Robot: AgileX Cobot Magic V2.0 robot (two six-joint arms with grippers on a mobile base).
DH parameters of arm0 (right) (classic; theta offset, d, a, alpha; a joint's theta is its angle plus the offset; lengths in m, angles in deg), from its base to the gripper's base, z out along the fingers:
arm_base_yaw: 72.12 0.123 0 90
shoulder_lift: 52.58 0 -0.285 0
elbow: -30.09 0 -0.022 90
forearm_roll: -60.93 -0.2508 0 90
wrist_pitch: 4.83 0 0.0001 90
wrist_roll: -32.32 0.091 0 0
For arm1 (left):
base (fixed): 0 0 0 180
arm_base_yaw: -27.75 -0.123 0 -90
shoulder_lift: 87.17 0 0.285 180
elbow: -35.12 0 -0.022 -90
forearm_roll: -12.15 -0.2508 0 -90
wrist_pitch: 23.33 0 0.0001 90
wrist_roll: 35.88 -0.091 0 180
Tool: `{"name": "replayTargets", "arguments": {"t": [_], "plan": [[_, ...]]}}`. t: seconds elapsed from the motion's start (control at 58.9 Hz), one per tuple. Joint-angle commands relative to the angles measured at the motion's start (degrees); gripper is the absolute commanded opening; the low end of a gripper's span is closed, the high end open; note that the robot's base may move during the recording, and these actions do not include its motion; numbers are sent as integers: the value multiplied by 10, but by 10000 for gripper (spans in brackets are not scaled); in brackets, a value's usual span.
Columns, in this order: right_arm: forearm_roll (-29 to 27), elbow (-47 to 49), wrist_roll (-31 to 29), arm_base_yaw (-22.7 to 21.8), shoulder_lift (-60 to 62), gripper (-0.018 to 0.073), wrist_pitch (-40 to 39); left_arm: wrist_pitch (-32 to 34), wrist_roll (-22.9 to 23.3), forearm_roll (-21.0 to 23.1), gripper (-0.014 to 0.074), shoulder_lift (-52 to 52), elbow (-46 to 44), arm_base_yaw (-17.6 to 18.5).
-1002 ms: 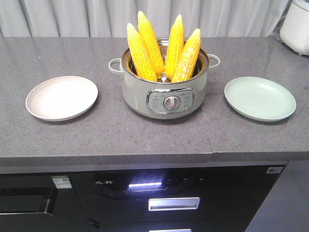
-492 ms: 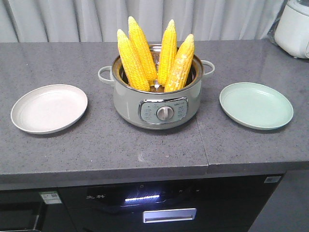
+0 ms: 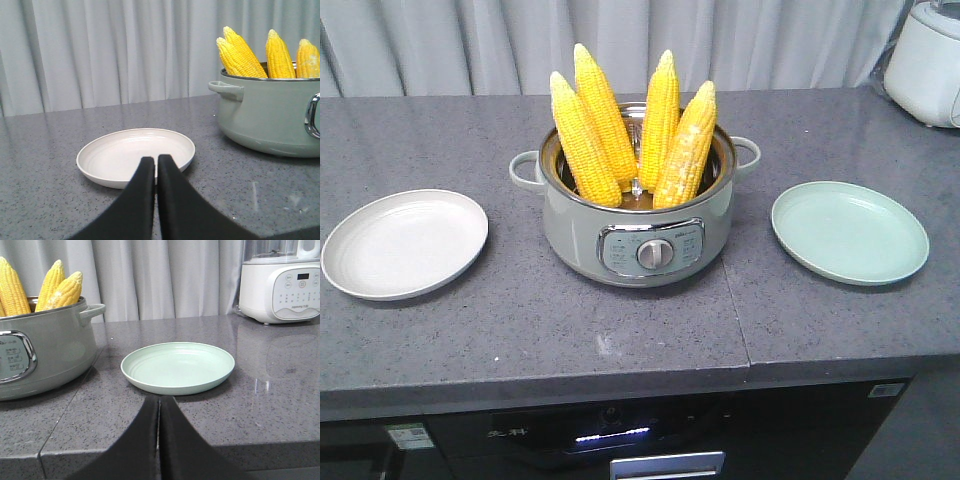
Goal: Distribute corn equally
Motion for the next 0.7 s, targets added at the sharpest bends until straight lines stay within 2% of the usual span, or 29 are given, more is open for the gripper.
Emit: {"name": "replayTargets", "arguments": {"t": [0.0, 0.679], "plan": [[5, -11, -5, -3, 3, -2, -43, 41, 4, 6, -6, 8, -13, 5], [5, -11, -5, -3, 3, -2, -43, 41, 4, 6, -6, 8, -13, 5]]}}
